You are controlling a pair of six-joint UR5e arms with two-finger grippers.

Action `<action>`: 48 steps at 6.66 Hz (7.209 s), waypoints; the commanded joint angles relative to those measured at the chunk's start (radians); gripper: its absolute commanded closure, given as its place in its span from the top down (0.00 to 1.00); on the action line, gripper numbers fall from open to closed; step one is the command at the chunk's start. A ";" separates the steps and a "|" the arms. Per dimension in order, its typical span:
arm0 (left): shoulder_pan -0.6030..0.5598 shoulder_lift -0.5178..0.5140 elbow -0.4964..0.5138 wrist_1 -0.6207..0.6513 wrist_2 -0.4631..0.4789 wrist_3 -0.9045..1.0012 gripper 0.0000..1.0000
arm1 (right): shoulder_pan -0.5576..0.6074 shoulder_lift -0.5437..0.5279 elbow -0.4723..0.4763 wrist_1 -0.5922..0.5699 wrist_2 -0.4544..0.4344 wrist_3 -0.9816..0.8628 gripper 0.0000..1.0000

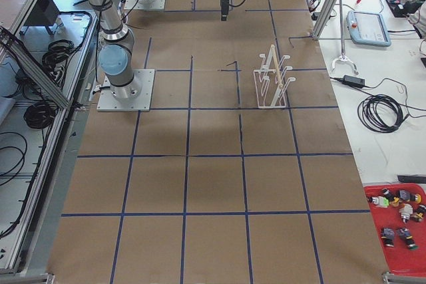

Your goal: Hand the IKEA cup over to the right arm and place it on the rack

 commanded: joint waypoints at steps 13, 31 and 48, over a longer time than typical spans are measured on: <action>0.437 -0.113 -0.093 0.197 -0.040 0.494 0.99 | 0.004 0.025 0.046 -0.255 0.101 -0.005 1.00; 0.422 -0.271 -0.262 0.522 0.018 0.459 0.00 | 0.014 0.182 0.658 -1.995 0.626 1.235 0.99; 0.163 -0.059 -0.363 0.979 -1.047 0.396 0.01 | 0.011 0.227 0.680 -2.145 0.621 1.345 1.00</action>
